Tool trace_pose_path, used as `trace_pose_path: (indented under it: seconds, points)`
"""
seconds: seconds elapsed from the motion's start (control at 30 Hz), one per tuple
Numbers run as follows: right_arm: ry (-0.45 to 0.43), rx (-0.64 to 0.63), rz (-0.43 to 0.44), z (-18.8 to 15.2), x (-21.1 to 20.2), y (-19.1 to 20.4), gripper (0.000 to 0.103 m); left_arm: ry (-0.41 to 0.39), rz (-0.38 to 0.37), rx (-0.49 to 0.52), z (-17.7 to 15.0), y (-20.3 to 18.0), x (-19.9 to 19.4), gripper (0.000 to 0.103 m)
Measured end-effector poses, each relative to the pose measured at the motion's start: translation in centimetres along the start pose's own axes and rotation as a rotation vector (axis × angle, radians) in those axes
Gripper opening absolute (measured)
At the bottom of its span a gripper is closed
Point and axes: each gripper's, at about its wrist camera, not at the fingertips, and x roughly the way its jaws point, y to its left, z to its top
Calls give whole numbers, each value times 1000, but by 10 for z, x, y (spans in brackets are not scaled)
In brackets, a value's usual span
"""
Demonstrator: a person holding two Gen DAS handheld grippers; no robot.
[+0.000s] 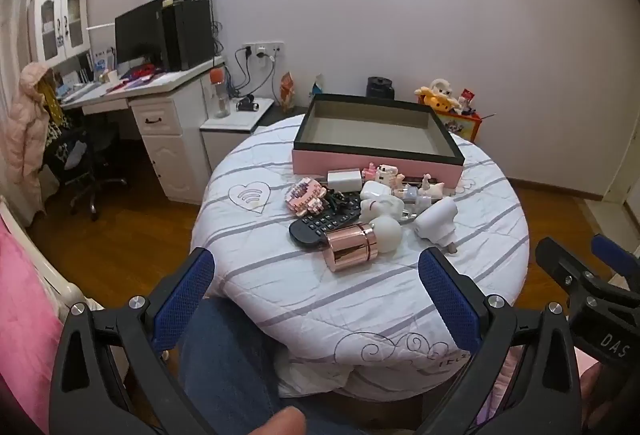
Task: Organize rigid objects
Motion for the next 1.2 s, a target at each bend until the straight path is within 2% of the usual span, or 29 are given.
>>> trace_pose_path:
  seconds: [0.13,0.33,0.73,1.2]
  points:
    - [-3,-3,-2,0,0,1,103,37,46,4,-3,-2,10,103]
    - [-1,-5,-4,0,2,2,103,40,-25,-21,-4,4,10,103]
    - [14,-8,5,6,11,13,103,7,37,-42,1,22,17,103]
    - [40,-28,20,30,32,30,103,71,46,-40,21,41,35,103]
